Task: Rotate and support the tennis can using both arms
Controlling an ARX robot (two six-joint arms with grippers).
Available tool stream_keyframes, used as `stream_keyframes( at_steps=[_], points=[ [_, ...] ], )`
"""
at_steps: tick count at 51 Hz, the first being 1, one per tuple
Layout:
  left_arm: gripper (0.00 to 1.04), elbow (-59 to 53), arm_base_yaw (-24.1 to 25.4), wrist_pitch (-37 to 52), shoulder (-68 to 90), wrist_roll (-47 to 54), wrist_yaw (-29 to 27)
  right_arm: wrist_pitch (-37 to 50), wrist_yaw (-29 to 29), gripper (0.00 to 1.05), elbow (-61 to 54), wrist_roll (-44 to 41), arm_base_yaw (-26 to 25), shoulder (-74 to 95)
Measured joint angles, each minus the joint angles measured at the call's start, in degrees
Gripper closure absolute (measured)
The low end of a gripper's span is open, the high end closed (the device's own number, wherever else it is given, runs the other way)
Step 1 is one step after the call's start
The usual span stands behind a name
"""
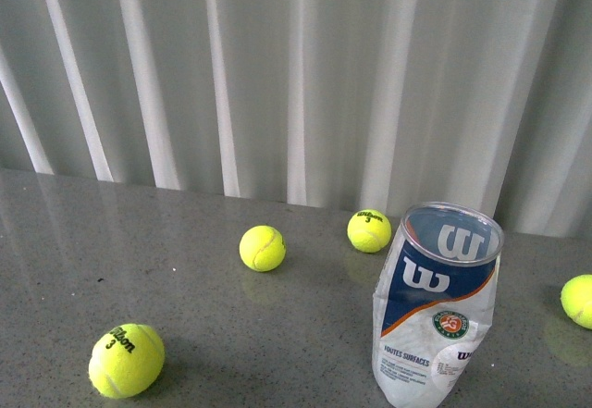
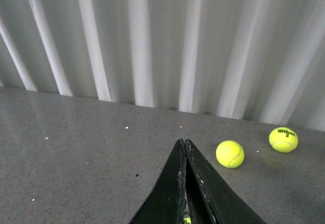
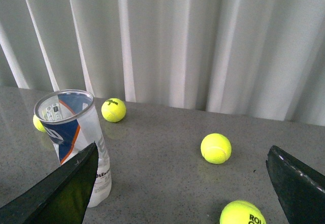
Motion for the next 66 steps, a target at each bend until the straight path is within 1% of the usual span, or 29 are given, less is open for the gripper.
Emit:
stream_keyframes(
  at_steps=[2,6,12,22,33,55,62,66],
  points=[
    [1.01,-1.6,0.5,0.4,-1.1,0.0,0.3,0.0,0.0,0.07,0.0,0.0,0.0,0.0],
    [1.01,-4.3,3.1,0.9,-2.8,0.0,4.1,0.0,0.0,0.07,0.0,0.0,0.0,0.0],
    [1.01,-7.7,4.5,1.3,-5.6,-0.1,4.6,0.0,0.0,0.07,0.0,0.0,0.0,0.0],
    [1.01,-13.0,4.8,1.1,-11.5,-0.1,4.7,0.0,0.0,0.07,0.0,0.0,0.0,0.0],
    [1.01,-16.0,4.8,-1.1,-16.6,-0.1,4.8,0.0,0.0,0.07,0.0,0.0,0.0,0.0],
    [1.01,-19.1,4.8,-6.9,-25.7,-0.2,4.8,0.0,0.0,0.07,0.0,0.0,0.0,0.0],
    [1.01,-19.8,4.8,-6.6,-27.4,-0.2,4.7,0.0,0.0,0.07,0.0,0.0,0.0,0.0],
    [1.01,-19.8,4.8,-8.2,-29.6,-0.2,4.8,0.0,0.0,0.07,0.0,0.0,0.0,0.0]
  ],
)
